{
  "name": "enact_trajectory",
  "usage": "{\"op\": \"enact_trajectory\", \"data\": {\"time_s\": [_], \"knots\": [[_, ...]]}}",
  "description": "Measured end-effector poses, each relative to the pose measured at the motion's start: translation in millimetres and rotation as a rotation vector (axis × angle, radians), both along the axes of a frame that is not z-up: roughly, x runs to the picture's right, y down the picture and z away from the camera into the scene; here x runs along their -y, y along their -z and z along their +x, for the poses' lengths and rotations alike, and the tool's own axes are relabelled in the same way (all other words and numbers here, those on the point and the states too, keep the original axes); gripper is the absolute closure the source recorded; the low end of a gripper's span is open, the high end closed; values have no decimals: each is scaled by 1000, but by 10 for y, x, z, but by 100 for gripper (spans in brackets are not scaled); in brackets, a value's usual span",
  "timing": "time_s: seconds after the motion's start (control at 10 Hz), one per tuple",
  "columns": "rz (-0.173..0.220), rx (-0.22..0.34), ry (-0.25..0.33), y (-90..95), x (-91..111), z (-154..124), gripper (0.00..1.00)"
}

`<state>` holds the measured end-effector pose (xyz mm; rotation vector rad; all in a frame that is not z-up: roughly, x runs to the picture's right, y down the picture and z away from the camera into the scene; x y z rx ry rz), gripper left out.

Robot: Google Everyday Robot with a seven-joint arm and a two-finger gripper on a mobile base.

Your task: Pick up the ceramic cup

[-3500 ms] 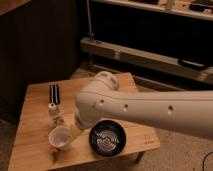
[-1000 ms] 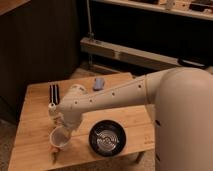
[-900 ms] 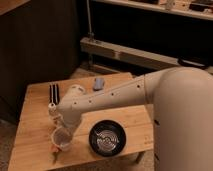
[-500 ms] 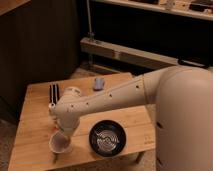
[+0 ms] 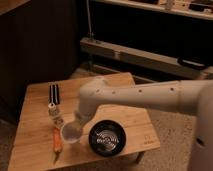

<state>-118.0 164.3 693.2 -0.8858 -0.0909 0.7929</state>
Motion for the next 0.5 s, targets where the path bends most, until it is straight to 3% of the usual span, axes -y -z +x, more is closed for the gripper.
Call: {"op": "enact_trajectory", "data": {"time_s": [0.1, 0.5], "knots": [[-18, 13, -38, -25, 146, 199, 100], [-33, 132, -119, 165, 395, 327, 100]]}}
